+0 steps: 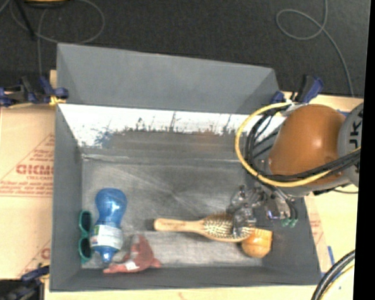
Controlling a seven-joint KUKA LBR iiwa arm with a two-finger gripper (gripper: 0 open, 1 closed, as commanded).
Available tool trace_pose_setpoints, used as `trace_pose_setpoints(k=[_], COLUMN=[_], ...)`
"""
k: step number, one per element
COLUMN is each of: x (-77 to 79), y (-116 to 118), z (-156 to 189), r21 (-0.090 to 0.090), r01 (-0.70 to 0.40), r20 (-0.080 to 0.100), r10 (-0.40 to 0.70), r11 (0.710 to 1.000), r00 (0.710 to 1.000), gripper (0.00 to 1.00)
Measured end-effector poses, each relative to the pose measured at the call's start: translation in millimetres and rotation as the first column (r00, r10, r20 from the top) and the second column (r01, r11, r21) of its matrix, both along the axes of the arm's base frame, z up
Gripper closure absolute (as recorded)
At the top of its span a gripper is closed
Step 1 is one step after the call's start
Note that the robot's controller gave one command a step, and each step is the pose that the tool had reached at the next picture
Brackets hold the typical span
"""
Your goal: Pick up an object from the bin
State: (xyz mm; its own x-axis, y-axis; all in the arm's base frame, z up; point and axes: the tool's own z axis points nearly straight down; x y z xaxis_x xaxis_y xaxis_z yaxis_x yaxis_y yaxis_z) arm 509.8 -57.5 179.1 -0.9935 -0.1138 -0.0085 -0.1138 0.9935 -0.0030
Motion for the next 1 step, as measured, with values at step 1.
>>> trace_pose_setpoints(k=[1], x=[-19.4], y=[-4.0], z=[127.5], r21=[0.001], r01=[-0.098], r20=[-0.005], r10=[0.098], r11=[0.995], r00=[0.995], gripper=[1.0])
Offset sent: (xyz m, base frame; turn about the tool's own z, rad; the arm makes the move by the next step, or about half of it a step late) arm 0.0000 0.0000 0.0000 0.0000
